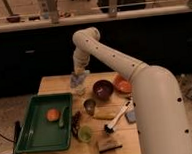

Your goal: Place towel in paper cup

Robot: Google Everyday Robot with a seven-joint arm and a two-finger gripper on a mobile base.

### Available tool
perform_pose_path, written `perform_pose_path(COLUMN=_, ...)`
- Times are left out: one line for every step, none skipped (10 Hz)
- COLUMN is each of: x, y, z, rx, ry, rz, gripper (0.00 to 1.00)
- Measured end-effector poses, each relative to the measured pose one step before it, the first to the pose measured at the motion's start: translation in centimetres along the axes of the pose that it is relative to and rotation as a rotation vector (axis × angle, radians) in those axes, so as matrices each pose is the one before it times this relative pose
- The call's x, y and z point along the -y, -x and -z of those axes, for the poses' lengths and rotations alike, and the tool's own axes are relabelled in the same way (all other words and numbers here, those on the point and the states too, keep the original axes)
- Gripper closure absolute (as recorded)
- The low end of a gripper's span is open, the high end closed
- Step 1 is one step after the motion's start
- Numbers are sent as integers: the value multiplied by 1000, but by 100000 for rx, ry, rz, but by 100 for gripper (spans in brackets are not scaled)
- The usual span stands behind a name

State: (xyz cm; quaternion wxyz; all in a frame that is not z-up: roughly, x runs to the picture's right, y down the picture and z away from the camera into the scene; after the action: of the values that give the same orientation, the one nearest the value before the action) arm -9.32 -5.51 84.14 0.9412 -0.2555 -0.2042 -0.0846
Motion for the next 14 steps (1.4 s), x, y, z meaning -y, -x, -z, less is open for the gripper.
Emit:
perform_pose_path(x=-141, y=360, z=-250, rx=1269, ry=1128, rz=871, gripper=96)
perform_pose_path(x=-317, y=285, z=-305, rx=1983, ry=1555, rz=830, gripper=96)
perform_pose_path(x=-502, y=98, z=-238, rx=2511, ry=2307, rz=1396, gripper=96)
perform_pose_path(x=-297, y=-82, z=-37, rx=1169, ry=1379, rz=922, gripper=96)
perform_pose_path(x=-402, y=-13, z=-106, rx=1437, ry=2266, rz=2065, gripper=96)
perform_pose_path(x=-516, y=179, z=-194, rx=1594, ry=3144, rz=5278, gripper=96)
perform_pose_path(x=-66, y=91, z=-117, rx=869, ry=949, rz=2589, gripper=96)
perform_pose_path(x=-322, y=21, z=-102, rx=1043, ry=2120, rz=4413, gripper=96)
perform_pose_path(x=-384, y=-119, z=-94, rx=364, ry=2369, rz=6341, gripper=96)
perform_pose_path(x=-104, y=204, z=-298, rx=-392, ry=2474, rz=6151, gripper=96)
perform_pose_path(x=71, y=85, z=-187, rx=-50, ry=824, rz=2255, gripper=96)
perform_pose_path(x=6, y=-234, z=-114, rx=-303, ry=493, rz=-212, gripper=96)
perform_pose_path(x=-185, y=-552, z=16, rx=-661, ry=1, rz=-1441, gripper=96)
perform_pose_path(x=-26, y=-239, z=-64, rx=-605, ry=-526, rz=-1586, gripper=96)
